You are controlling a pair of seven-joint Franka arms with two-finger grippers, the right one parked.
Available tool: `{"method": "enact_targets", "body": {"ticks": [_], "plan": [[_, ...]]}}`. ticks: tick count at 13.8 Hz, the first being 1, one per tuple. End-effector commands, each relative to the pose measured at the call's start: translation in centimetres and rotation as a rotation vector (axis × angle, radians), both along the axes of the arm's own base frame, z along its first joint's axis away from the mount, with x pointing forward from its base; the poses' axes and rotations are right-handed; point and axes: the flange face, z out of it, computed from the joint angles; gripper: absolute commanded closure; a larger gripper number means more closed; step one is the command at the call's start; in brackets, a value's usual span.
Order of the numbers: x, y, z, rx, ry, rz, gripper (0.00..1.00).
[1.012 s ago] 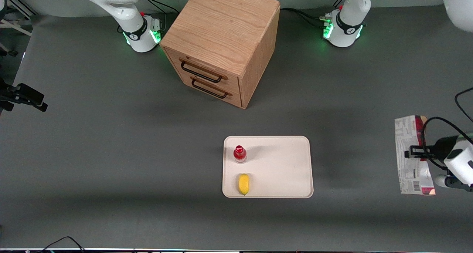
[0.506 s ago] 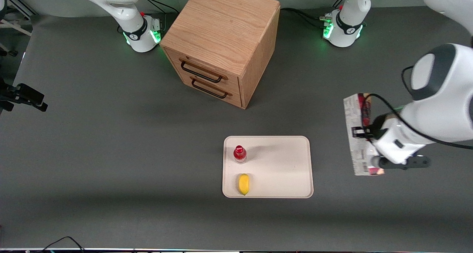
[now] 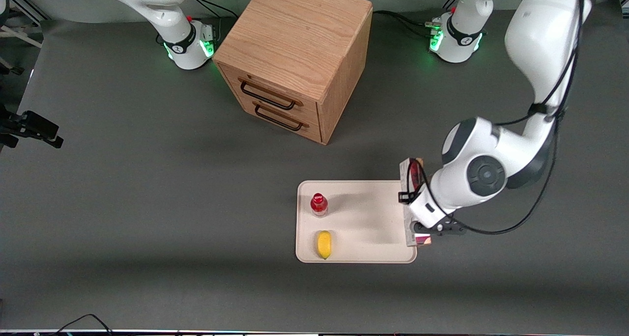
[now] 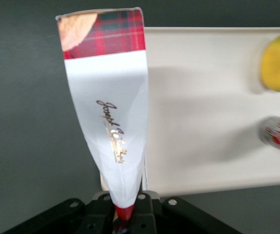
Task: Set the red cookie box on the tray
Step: 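Carry the box over the cream tray and lower it onto the tray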
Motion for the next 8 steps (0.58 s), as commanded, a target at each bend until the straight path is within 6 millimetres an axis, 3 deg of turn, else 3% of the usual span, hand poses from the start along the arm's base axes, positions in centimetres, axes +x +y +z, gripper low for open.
{"method": "enact_targets", "body": {"ticks": [1, 3, 4, 5, 8], "plan": [[1.0, -0.6, -4.2, 0.008, -0.064, 0.001, 1.00], [1.0, -0.6, -6.7, 0.037, -0.083, -0.027, 1.00], [1.0, -0.5, -7.3, 0.047, -0.082, -0.035, 0.58], [1.0, -0.4, -7.5, 0.060, -0.088, -0.052, 0.01], [1.1, 0.0, -6.7, 0.069, -0.080, -0.043, 0.00]]}}
